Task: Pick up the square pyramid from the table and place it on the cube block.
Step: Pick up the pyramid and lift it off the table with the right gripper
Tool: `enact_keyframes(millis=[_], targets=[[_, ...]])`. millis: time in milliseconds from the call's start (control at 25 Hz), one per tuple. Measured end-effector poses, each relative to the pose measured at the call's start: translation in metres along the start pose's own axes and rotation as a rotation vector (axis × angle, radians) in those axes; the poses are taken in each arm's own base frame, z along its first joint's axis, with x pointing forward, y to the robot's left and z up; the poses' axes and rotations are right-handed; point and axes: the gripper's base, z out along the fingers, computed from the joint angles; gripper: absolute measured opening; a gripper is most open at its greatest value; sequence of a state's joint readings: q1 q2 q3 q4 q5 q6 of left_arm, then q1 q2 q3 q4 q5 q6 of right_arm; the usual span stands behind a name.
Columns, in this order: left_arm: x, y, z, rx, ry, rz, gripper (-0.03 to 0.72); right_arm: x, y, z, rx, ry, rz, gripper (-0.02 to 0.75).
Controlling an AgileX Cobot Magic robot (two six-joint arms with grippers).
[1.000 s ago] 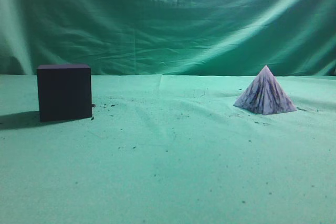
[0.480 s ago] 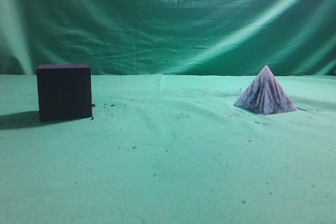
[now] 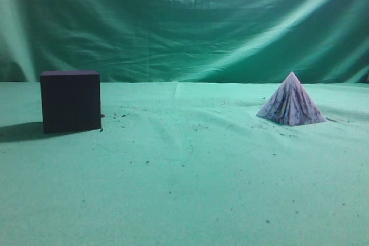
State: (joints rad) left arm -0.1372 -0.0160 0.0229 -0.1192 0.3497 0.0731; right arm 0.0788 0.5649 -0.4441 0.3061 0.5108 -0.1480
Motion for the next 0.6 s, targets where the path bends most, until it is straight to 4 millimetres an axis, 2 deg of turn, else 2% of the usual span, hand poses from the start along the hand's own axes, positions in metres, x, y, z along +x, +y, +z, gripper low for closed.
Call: enact_keyframes(millis=[160, 280, 440, 600], targets=[[0.000, 0.000, 0.000, 0.000, 0.000, 0.000, 0.000, -0.042, 0.007, 0.015, -0.042, 0.254, -0.137, 0.000], [0.000, 0.000, 0.000, 0.000, 0.000, 0.000, 0.000, -0.065, 0.008, 0.037, -0.065, 0.460, -0.153, 0.000], [0.000, 0.000, 0.000, 0.000, 0.000, 0.000, 0.000, -0.076, 0.020, 0.077, -0.070, 0.627, -0.212, 0.000], [0.000, 0.000, 0.000, 0.000, 0.000, 0.000, 0.000, -0.074, 0.049, 0.115, -0.072, 0.720, -0.321, 0.000]])
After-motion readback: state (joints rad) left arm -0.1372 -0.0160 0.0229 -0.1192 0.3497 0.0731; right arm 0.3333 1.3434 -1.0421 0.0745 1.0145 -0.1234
